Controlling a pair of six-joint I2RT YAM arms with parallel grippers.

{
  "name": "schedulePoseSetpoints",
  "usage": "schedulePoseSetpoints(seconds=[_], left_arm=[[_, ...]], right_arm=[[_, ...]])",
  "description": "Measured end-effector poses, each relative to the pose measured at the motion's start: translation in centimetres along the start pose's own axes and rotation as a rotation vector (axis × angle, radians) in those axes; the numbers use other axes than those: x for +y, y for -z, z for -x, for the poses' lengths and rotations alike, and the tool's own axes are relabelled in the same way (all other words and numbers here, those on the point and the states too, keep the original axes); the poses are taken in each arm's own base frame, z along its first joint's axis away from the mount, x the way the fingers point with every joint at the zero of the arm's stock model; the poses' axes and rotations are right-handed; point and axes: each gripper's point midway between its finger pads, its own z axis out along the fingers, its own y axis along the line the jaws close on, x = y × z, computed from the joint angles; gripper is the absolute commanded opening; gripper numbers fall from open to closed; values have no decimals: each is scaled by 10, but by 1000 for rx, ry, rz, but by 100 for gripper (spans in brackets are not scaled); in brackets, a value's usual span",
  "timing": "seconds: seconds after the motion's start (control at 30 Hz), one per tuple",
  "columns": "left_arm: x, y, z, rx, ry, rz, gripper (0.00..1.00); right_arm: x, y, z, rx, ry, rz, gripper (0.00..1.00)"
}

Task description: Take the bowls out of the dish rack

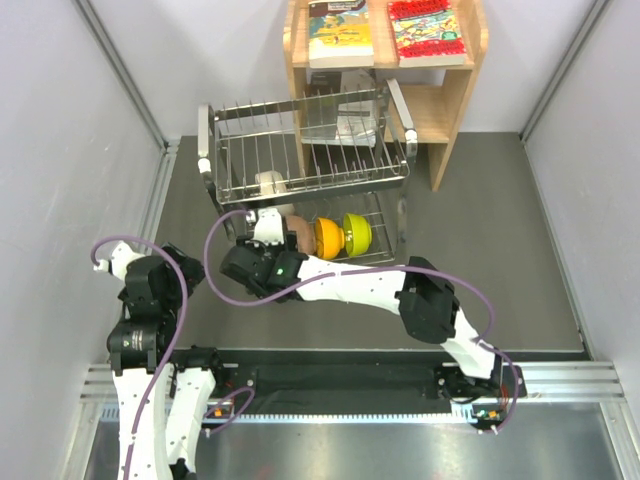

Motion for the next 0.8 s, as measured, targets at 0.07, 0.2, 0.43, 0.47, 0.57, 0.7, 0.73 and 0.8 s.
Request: schedulePoseSetpoints(seconds=[0.07, 0.2, 0.43, 0.47, 0.57, 0.7, 0.73, 0.8], left_arm=[[0, 0, 0, 0, 0, 0, 99], [0, 0, 0, 0, 0, 0, 99], [0, 0, 0, 0, 0, 0, 99], [0, 0, 0, 0, 0, 0, 99], [0, 0, 0, 0, 0, 0, 99], [0, 0, 0, -1, 0, 0, 99], [0, 0, 0, 0, 0, 0, 99], [0, 0, 0, -1, 0, -1, 99]], right_arm=[[0, -4, -2, -2, 3, -6, 79], [1, -14, -9, 6, 13, -11, 78], [-2, -18, -9, 13, 25, -19, 55], [-2, -19, -9, 14, 22, -18, 52], [-3, -18, -9, 12, 22, -21, 50], [-3, -18, -9, 12, 23, -22, 48], [-3, -18, -9, 12, 23, -22, 48], [-3, -18, -9, 12, 23, -22, 54]])
